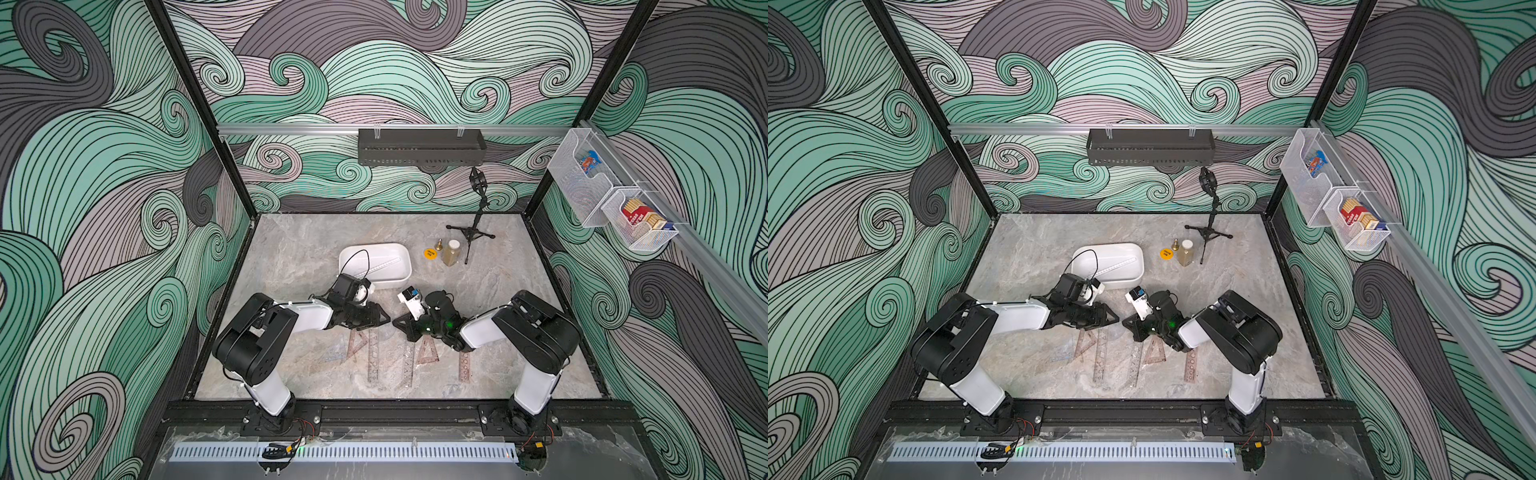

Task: Put the scattered rulers into the storage box
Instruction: Pick up the ruler from the center of the board.

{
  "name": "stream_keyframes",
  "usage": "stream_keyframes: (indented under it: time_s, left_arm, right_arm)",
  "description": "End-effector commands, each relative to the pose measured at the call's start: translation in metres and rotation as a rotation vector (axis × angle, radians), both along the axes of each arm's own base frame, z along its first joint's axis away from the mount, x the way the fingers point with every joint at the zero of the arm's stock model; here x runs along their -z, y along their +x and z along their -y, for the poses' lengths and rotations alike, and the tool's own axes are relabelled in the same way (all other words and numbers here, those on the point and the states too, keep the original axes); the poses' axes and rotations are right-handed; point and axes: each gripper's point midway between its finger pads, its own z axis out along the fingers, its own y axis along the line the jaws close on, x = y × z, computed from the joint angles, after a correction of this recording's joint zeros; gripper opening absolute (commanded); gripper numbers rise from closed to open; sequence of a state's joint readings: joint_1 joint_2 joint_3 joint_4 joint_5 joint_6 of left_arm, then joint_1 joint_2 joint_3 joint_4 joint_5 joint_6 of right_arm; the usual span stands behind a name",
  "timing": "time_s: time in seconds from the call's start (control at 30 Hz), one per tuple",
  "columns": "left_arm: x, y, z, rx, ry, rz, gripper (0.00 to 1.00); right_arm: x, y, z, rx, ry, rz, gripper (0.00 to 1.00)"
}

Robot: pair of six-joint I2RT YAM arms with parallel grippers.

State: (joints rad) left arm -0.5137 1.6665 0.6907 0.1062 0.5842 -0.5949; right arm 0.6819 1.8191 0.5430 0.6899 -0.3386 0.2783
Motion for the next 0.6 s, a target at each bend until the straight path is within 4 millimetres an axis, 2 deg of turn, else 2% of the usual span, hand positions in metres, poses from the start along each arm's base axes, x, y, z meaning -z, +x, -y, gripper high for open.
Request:
stream_keyframes:
  time_s: [0.0,0.1,0.33,0.43,0.57]
  left_arm:
    - [0.013,-0.011,-0.001,0.010,0.025,-0.049,0.53]
    - [0.008,-0.008,-0.001,0.005,0.031,-0.032,0.53]
    - [-0.018,0.007,-0.003,-0.021,0.044,0.047,0.54]
    - [-0.017,0.007,-0.002,-0.022,0.044,0.042,0.54]
    - [-0.004,0.002,-0.002,-0.016,0.046,0.008,0.54]
  right_arm:
    - [0.055,-0.027,0.037,0.061,-0.179,-0.170,0.00]
    - [0.055,-0.026,0.039,0.066,-0.186,-0.166,0.00]
    - [0.057,-0.027,0.040,0.070,-0.192,-0.174,0.00]
    - [0.057,-0.027,0.041,0.072,-0.195,-0.174,0.00]
    - [0.058,-0.029,0.043,0.074,-0.199,-0.178,0.00]
